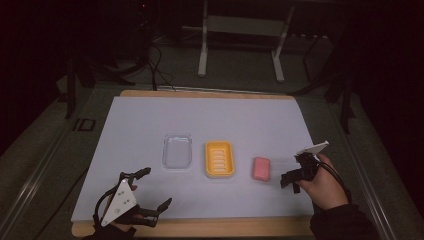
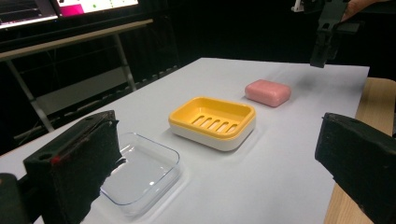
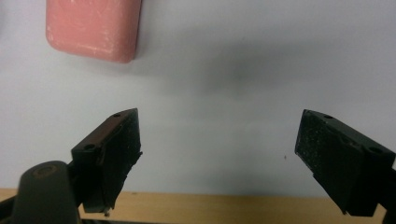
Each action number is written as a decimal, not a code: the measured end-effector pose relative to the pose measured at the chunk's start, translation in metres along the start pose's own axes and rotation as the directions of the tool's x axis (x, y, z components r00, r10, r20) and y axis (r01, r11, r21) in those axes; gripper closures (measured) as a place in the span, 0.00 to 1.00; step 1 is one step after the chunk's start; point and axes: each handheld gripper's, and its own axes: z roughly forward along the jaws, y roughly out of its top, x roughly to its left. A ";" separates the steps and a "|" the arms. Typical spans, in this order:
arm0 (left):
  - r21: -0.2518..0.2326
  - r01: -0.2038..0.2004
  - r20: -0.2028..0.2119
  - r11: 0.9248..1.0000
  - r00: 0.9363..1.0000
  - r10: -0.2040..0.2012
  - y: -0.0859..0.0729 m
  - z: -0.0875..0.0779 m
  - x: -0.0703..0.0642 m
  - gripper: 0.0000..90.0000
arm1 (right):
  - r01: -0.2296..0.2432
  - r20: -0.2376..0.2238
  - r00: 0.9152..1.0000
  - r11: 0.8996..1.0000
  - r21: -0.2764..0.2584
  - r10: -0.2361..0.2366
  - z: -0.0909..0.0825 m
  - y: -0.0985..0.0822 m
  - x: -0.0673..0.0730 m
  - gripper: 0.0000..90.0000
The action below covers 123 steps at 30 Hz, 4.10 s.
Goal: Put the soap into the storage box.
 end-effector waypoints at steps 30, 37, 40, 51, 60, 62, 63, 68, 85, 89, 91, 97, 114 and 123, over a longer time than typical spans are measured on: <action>0.006 -0.008 0.010 1.000 1.000 0.008 0.000 0.001 -0.002 0.01 | 0.062 -0.027 0.998 0.989 0.136 -0.059 0.009 0.000 0.050 0.13; 0.005 -0.010 0.010 1.000 1.000 0.010 0.000 0.001 -0.002 0.01 | 0.074 -0.038 0.997 0.988 0.137 -0.070 0.011 0.005 0.068 0.13; 0.003 -0.008 0.010 1.000 1.000 0.008 0.000 0.000 -0.002 0.01 | 0.071 -0.042 0.997 0.989 0.131 -0.066 0.011 0.009 0.075 0.13; 0.003 -0.009 0.012 1.000 1.000 0.009 0.000 0.000 -0.002 0.01 | 0.057 -0.030 0.998 0.992 0.110 -0.054 0.013 0.022 0.086 0.13; 0.003 -0.010 0.013 1.000 1.000 0.010 0.000 0.000 -0.002 0.01 | -0.005 -0.005 1.000 1.000 0.028 0.005 0.018 0.040 0.088 0.13; 0.004 -0.011 0.014 1.000 1.000 0.011 0.000 0.000 -0.002 0.01 | -0.016 0.008 1.000 1.000 0.015 0.016 0.019 0.044 0.089 0.13; 0.004 -0.011 0.014 1.000 1.000 0.011 0.000 0.000 -0.002 0.01 | -0.023 0.010 1.000 1.000 -0.001 0.023 0.020 0.046 0.089 0.13; 0.004 -0.012 0.013 1.000 1.000 0.012 0.000 0.000 -0.002 0.01 | -0.047 0.023 0.999 0.999 -0.026 0.048 0.024 0.054 0.091 0.13; 0.005 -0.008 0.008 1.000 1.000 0.008 0.000 0.000 -0.002 0.01 | -0.093 0.083 0.992 0.995 -0.039 0.096 0.046 0.068 0.089 0.22; 0.005 -0.009 0.009 1.000 1.000 0.009 0.000 0.000 -0.002 0.01 | -0.100 0.080 0.992 0.995 -0.021 0.101 0.052 0.070 0.089 0.26; 0.005 -0.010 0.010 1.000 1.000 0.010 0.000 0.000 -0.002 0.01 | -0.101 0.085 0.991 0.995 -0.020 0.102 0.054 0.070 0.089 0.26; 0.009 -0.013 0.010 1.000 1.000 0.013 0.001 -0.001 -0.002 0.01 | -0.097 0.102 0.990 0.995 0.010 0.096 0.063 0.071 0.089 0.30; 0.010 -0.016 0.009 1.000 1.000 0.016 0.001 -0.001 -0.003 0.01 | -0.041 0.109 0.993 0.999 -0.001 0.041 0.064 0.069 0.089 0.42; 0.011 -0.016 0.008 1.000 1.000 0.016 0.001 0.000 -0.003 0.01 | -0.044 0.090 0.995 0.999 -0.032 0.047 0.043 0.073 0.086 0.42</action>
